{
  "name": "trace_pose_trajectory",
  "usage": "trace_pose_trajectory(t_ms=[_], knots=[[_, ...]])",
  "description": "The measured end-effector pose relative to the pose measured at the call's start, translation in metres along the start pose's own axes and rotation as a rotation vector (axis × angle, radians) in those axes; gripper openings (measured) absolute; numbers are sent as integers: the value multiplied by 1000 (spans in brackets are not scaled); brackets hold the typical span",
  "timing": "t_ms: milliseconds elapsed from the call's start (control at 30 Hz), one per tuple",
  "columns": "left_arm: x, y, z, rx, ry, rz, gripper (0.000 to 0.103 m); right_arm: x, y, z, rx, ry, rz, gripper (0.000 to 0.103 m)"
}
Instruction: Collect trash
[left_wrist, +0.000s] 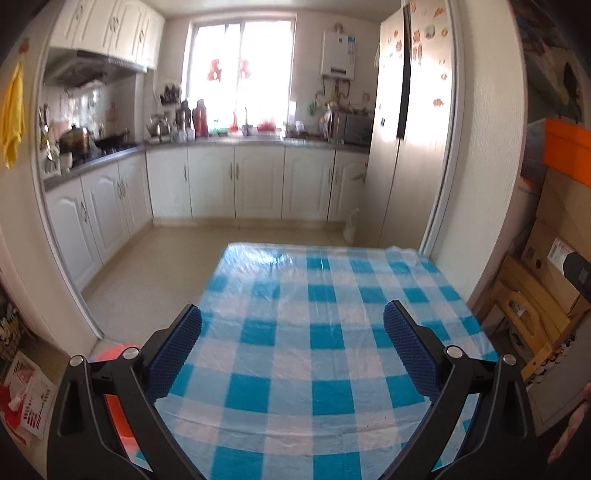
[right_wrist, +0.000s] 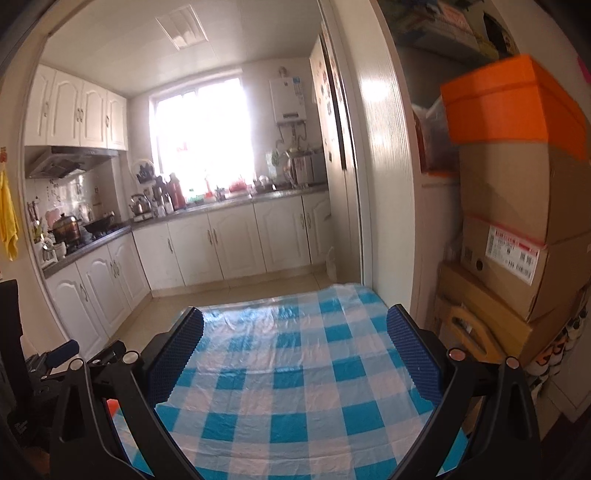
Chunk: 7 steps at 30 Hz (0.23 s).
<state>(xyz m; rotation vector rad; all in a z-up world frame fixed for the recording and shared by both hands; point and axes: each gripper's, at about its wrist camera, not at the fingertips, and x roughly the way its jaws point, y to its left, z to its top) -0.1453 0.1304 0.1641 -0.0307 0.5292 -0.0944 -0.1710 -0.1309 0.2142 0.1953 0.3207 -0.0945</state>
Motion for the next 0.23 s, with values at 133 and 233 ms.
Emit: trace_pose_trajectory(t_ms=[133, 233], knots=[[58, -8, -21, -15, 145, 4, 99, 53, -19, -27, 27, 133, -41, 98], [103, -14, -38, -35, 248, 12, 99, 99, -28, -53, 20, 254, -74, 98]])
